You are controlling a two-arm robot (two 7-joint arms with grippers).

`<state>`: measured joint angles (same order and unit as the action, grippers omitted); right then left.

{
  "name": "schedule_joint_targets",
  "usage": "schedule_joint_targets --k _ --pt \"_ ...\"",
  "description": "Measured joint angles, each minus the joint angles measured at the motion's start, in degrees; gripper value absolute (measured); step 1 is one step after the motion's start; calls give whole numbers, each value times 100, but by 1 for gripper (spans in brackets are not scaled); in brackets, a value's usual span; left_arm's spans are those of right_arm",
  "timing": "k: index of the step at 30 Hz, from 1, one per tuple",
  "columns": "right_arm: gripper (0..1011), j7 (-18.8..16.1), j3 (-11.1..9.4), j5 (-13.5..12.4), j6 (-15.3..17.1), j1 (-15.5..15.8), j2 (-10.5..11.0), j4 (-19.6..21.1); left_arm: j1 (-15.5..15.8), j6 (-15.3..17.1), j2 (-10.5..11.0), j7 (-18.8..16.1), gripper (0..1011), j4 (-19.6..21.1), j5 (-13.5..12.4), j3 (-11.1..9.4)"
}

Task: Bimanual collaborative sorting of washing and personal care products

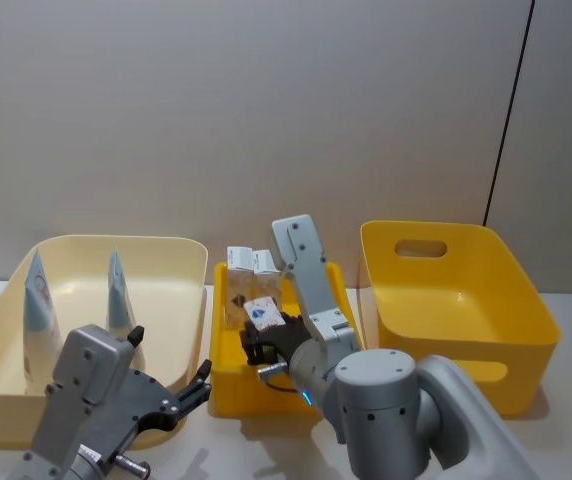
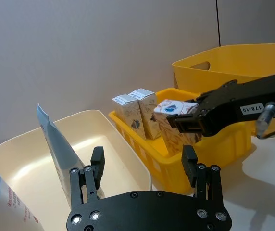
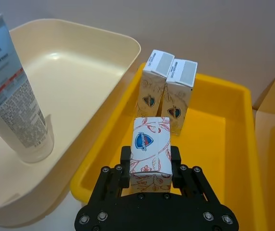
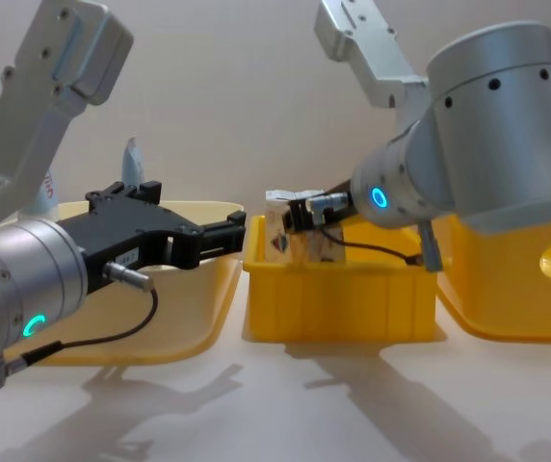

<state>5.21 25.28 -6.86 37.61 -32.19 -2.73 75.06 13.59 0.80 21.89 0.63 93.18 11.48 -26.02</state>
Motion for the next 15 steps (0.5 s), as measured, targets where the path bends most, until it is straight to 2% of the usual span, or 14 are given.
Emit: schedule_joint_targets --k 15 --pt "453 -179 -9 99 -625 -93 122 279 0 0 0 0 1000 0 0 0"
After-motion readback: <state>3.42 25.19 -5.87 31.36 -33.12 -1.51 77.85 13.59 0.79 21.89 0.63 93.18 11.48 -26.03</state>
